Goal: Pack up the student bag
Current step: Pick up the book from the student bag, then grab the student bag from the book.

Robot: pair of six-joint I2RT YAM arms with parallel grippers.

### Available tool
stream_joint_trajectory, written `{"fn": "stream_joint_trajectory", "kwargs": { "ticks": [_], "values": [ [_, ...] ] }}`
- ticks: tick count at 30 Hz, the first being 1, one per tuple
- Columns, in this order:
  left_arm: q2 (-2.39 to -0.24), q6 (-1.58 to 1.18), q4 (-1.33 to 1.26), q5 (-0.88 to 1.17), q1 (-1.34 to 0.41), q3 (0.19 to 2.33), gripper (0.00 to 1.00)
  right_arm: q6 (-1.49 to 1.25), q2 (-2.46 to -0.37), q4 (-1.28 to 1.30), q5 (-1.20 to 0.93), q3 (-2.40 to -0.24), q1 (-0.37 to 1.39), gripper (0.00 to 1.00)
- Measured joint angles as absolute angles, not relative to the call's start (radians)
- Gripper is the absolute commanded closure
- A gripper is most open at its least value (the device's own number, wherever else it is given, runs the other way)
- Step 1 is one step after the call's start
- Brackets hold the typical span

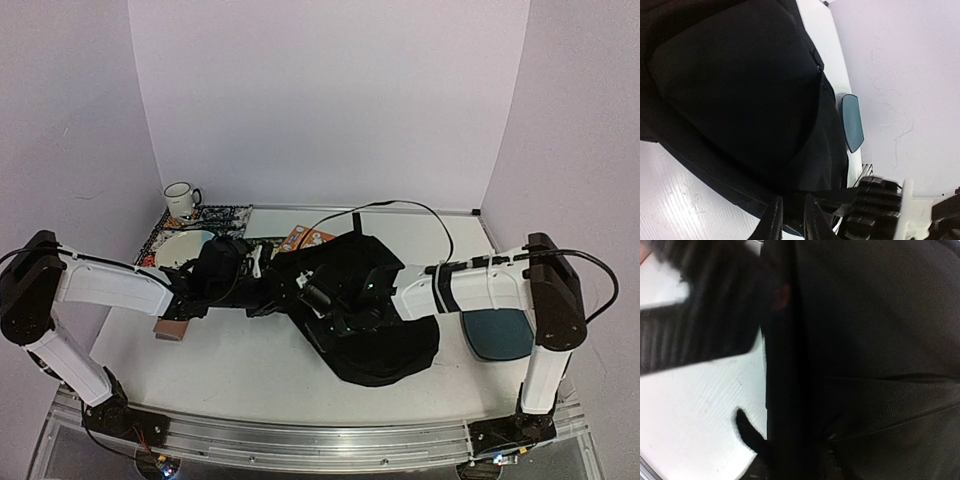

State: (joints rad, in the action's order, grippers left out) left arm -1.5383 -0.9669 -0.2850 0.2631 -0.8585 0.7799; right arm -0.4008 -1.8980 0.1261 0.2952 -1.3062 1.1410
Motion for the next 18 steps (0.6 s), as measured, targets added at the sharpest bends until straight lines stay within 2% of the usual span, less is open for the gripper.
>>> {"fn": "stream_joint_trajectory", "kwargs": {
  "ticks": [5,7,18],
  "values": [
    [-1.512,-0.964,-0.289,0.258,-0.851,0.766,0.64,-0.398,-1.897,0.133,0.307,-1.309,1.144,1.0],
    [-1.494,-0.957,-0.29,0.255,-0.84,0.751,0.58,-0.395,-1.893,0.136,0.31,-1.309,1.144,1.0],
    [-1.408,-0.965,-0.29,0.229,-0.78,0.639,0.4,-0.355,-1.794,0.165,0.316,-1.309,1.133,1.0]
  ]
}}
